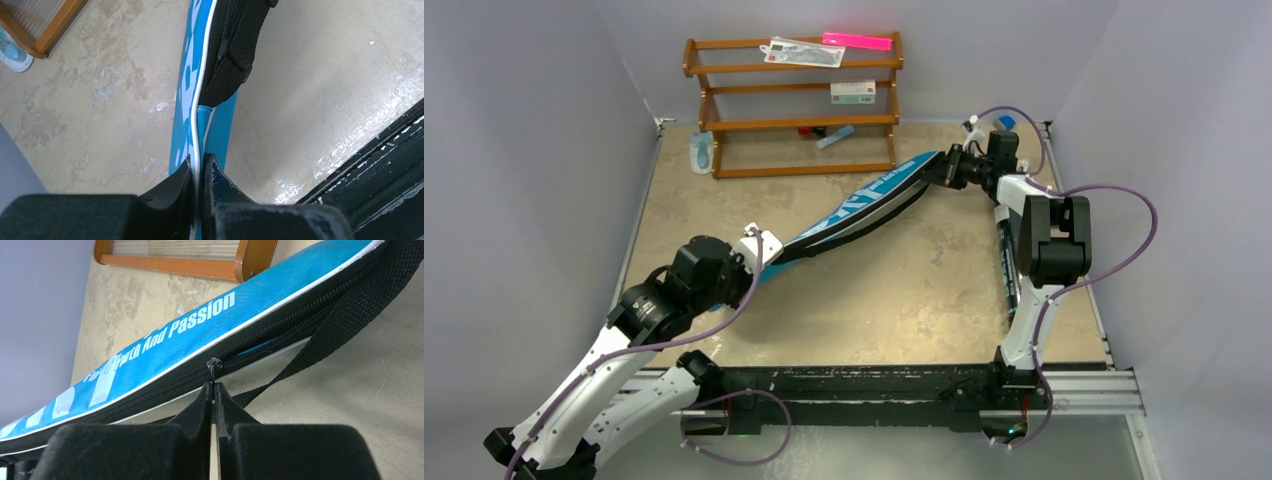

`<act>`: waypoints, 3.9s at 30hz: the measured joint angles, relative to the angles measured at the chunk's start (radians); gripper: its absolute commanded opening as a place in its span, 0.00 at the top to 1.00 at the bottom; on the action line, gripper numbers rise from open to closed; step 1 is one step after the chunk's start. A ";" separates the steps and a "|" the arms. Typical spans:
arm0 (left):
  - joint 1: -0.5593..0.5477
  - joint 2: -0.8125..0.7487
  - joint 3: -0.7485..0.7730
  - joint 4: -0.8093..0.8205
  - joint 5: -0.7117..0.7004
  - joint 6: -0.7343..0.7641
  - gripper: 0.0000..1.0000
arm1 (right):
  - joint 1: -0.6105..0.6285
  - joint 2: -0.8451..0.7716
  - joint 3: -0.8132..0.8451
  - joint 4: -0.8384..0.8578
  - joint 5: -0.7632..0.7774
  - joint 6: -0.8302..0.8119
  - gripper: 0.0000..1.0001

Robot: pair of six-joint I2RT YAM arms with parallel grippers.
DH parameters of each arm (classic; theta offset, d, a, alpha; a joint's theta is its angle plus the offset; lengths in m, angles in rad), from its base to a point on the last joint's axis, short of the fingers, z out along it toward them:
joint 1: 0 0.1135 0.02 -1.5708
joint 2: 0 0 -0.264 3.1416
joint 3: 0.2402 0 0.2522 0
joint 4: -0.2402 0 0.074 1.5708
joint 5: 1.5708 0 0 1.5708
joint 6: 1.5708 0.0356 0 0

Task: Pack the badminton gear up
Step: Zip the racket bag at the center of the board, then place the racket bag at the center of the board, then reset both arms

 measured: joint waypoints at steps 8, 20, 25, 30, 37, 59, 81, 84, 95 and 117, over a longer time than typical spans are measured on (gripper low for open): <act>0.000 0.003 0.007 -0.009 -0.010 -0.003 1.00 | -0.004 0.000 0.000 -0.010 0.010 0.000 1.00; 0.000 0.002 0.012 -0.015 -0.020 -0.021 1.00 | -0.005 0.000 0.000 -0.010 0.050 0.010 1.00; 0.000 -0.007 0.017 -0.024 -0.053 -0.031 1.00 | -0.018 0.000 0.001 -0.018 0.117 0.041 1.00; 0.000 -0.046 0.017 -0.040 -0.102 -0.043 1.00 | -0.049 0.009 0.008 -0.015 0.156 0.083 1.00; 0.000 -0.079 0.016 -0.069 -0.111 -0.044 1.00 | -0.073 0.071 0.061 -0.019 0.190 0.119 1.00; 0.000 0.242 -0.102 0.074 0.169 0.096 1.00 | -0.153 -0.016 -0.107 0.096 0.377 0.214 0.38; -0.010 0.310 -0.045 0.505 0.183 -0.191 0.00 | -0.153 -0.476 -0.290 0.169 0.459 0.107 0.01; -0.010 0.253 -0.112 0.597 0.178 -0.246 0.00 | -0.153 -0.514 -0.317 0.147 0.565 0.088 0.01; 0.005 0.233 -0.306 0.905 0.051 -0.407 0.00 | -0.153 -0.666 -0.475 -0.009 0.857 -0.041 0.01; 0.137 0.274 -0.543 1.384 -0.310 -0.328 0.00 | -0.153 -1.008 -0.933 0.281 0.629 -0.271 0.01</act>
